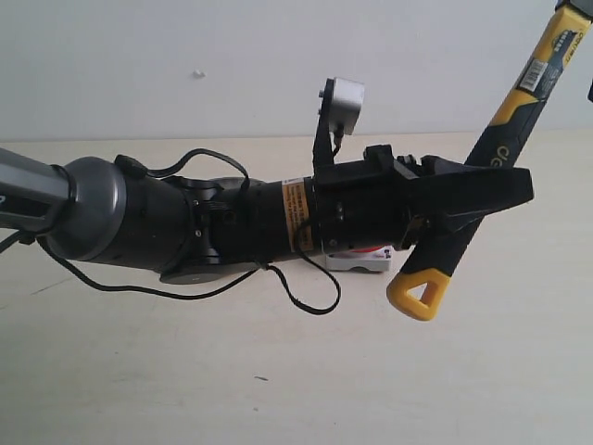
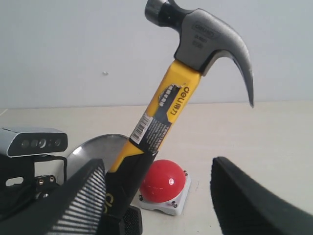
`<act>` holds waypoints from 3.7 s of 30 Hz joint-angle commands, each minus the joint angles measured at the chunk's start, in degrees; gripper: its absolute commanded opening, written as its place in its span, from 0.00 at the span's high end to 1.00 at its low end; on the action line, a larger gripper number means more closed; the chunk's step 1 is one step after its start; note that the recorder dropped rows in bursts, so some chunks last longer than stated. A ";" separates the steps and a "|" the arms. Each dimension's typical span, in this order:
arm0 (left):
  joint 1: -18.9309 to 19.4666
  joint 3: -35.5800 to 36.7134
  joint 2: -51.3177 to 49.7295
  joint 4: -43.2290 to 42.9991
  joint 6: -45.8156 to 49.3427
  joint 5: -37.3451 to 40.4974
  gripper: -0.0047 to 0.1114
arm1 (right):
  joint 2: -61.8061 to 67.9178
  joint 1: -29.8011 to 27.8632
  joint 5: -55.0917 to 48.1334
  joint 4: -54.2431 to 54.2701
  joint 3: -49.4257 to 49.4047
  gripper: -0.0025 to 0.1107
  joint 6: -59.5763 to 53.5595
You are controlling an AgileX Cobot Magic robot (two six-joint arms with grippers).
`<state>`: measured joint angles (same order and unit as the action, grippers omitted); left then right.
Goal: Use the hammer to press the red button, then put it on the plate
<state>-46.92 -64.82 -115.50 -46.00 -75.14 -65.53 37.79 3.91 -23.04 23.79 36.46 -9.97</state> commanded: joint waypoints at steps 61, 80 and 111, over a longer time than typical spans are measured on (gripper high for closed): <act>14.31 -0.49 11.80 -18.88 -20.50 -4.43 0.96 | 27.01 0.12 -14.58 76.16 3.49 0.46 -78.22; 11.62 -0.49 11.80 -18.16 -16.34 -4.43 0.96 | 27.00 0.12 -15.82 76.16 8.55 0.46 -76.52; 10.33 -0.83 11.80 -17.97 -10.33 -4.43 0.91 | 27.03 0.12 -3.85 76.16 10.83 0.98 -65.15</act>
<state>-36.59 -64.92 -104.69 -65.97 -86.50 -67.55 64.94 4.09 -31.64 101.16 46.82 -73.71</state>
